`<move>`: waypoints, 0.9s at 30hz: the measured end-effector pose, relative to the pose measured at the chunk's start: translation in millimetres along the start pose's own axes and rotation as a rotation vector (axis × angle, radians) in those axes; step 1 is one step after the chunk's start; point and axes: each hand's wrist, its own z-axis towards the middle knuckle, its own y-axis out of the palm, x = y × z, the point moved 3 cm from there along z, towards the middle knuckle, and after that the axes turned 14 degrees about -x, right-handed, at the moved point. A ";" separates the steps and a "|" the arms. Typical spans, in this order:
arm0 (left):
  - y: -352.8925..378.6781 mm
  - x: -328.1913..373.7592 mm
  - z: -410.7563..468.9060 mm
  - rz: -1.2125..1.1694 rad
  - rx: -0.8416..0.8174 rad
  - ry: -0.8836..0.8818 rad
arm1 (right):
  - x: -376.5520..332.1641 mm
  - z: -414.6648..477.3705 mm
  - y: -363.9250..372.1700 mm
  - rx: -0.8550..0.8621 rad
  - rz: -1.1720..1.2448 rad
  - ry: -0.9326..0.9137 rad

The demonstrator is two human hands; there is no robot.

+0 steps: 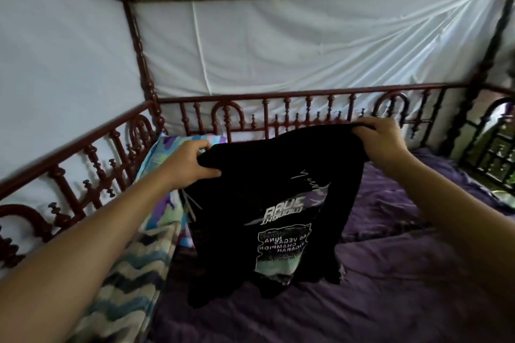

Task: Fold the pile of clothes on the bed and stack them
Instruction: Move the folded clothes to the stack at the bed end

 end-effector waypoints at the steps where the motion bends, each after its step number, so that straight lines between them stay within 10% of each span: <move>1: -10.1 0.4 3.0 0.165 0.028 0.007 | -8.6 -0.9 -4.9 -0.004 0.009 -0.003; 5: -54.8 -12.6 12.7 0.325 0.090 -0.054 | -36.9 -9.9 -16.0 -0.105 0.104 0.029; 10: -85.1 -31.8 30.3 -0.062 0.081 -0.034 | -54.8 -22.2 -29.7 -0.153 0.276 0.118; 14: -94.0 -33.4 56.6 0.211 0.187 -0.072 | -41.5 -34.9 -34.5 -0.132 0.344 0.199; 27: 80.0 36.3 221.2 0.478 0.195 -0.157 | 133.2 -144.7 -114.4 0.036 -0.272 0.517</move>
